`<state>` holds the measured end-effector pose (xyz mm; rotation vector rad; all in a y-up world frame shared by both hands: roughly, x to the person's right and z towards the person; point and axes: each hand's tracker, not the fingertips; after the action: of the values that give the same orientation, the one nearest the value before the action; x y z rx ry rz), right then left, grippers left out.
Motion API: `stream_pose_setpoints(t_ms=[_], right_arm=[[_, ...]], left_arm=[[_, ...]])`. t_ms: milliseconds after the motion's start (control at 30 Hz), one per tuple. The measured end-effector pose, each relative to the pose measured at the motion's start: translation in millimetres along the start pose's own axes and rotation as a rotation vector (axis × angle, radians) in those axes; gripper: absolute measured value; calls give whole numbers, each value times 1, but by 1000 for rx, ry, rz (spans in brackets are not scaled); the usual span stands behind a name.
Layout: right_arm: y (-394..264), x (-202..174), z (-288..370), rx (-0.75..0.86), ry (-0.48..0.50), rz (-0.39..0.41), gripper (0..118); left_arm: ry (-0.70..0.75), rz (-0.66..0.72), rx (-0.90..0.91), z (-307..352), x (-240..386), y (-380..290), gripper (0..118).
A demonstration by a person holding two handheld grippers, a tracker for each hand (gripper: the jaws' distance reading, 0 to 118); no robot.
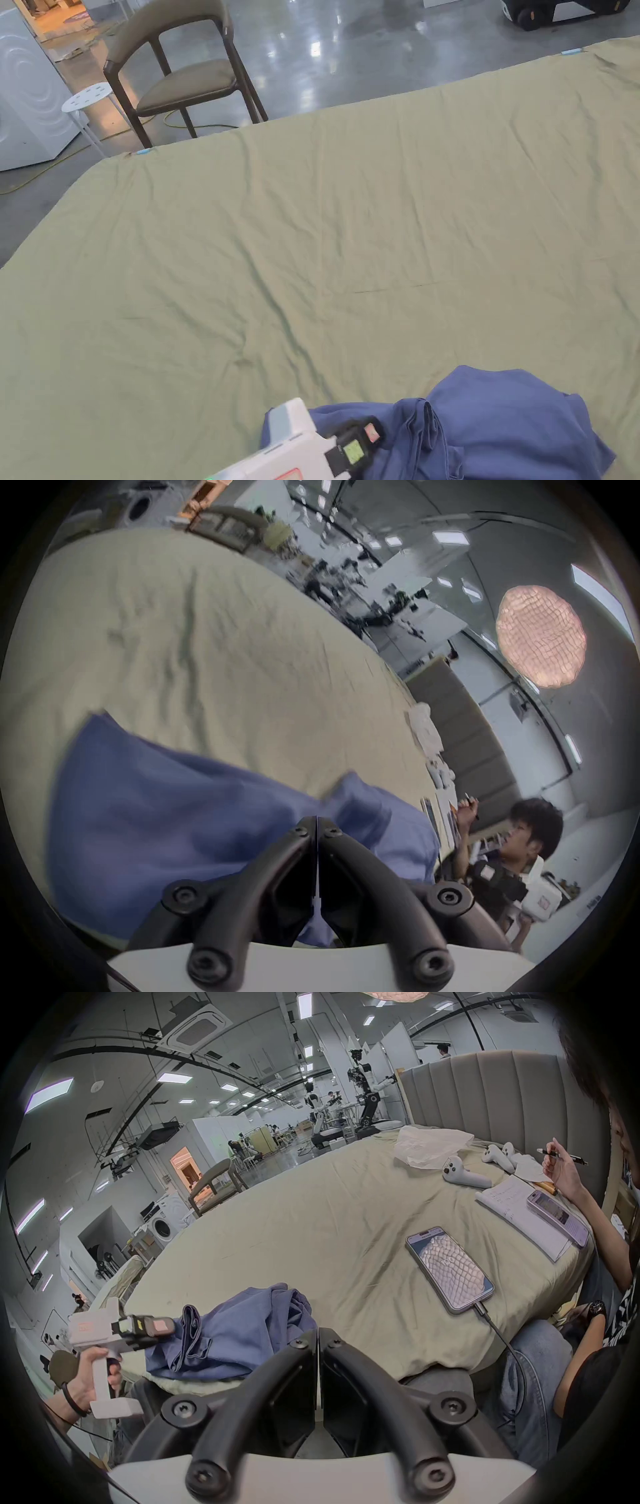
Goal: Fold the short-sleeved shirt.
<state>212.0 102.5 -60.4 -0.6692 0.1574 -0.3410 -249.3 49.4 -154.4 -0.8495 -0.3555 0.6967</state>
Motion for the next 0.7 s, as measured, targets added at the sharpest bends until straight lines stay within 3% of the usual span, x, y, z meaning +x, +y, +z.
stream_pose_setpoints(t_ms=[167,300,333,400,467,567,700], right_arm=[[0,-7,-1,-5,6,17,0],[0,-8,-1,-13,0,35,0],[0,-7,-3,-16,3,30,0],[-1,-5,-5,-19,7,22,0],[-1,-4,-7,-22,9,12,0],[-2,-3,-10,-27,16,-1,0],[-2,-6,-11,-28,23,1,0]], left_arm=[[68,-93,-136,-56,15,-29,2],[21,10,-77,-29,5,-15,5],[11,0,-47,-16,1,-12,15],[11,-14,36,19,-10,-1,59],[66,15,105,52,-28,11,82],[146,76,200,90,-63,24,83],[115,268,207,95,-105,28,83]])
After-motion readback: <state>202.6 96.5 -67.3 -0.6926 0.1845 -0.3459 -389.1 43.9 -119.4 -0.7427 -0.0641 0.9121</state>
